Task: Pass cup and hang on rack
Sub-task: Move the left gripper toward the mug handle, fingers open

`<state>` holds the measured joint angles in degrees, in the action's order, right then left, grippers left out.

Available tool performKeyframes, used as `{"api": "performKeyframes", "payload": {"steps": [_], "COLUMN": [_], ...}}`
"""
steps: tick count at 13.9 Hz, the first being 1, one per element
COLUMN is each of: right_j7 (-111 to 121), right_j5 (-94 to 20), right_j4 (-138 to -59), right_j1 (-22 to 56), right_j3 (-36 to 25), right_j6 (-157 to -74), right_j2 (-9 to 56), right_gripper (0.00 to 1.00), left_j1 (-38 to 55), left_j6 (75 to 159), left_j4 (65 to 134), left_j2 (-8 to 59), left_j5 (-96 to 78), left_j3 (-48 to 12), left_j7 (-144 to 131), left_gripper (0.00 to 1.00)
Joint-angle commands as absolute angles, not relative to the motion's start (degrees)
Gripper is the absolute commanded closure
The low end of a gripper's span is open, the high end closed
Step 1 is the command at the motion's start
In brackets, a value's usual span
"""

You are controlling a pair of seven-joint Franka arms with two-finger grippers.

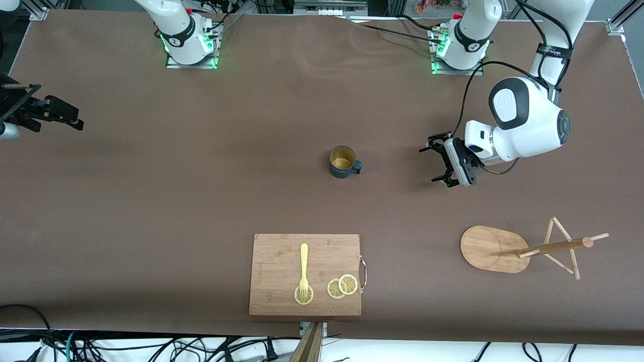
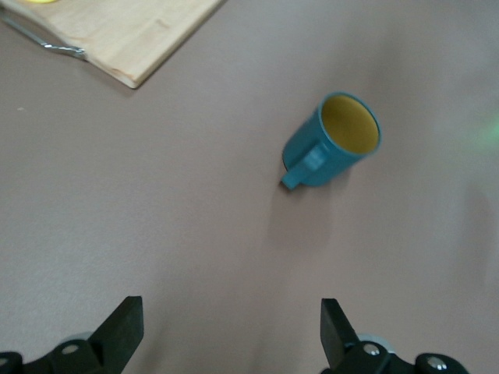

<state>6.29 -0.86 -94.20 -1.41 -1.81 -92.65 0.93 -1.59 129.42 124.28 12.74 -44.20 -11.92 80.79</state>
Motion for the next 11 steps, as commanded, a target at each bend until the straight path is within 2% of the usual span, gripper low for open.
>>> {"api": "performKeyframes", "payload": {"steps": [1,6,11], "right_j7": [5.3,5.2,5.2], "right_j5": [0.1,0.1,0.0], "right_j4": [-94.8,-94.9,-94.8], "right_j1": [-2.2,-2.2,-2.2], "right_j3": [-0.7,-0.7,-1.0], "right_j6": [-91.7,-89.9,-88.3], "right_j2": [0.3,0.3,0.1], "right_gripper": [0.0,0.0,0.0], "left_j1": [-4.4,-6.8,-7.3], "left_j6": [129.3,129.3,128.7], "left_j4": [124.3,124.5,123.8], "left_j2": [15.8,24.9,31.5], "left_j5": [-49.1,-64.5,-72.0], "left_j3": [-15.0,-20.0,-21.9], "left_j7": [92.3,114.4,127.7], "left_gripper": [0.0,0.0,0.0]}}
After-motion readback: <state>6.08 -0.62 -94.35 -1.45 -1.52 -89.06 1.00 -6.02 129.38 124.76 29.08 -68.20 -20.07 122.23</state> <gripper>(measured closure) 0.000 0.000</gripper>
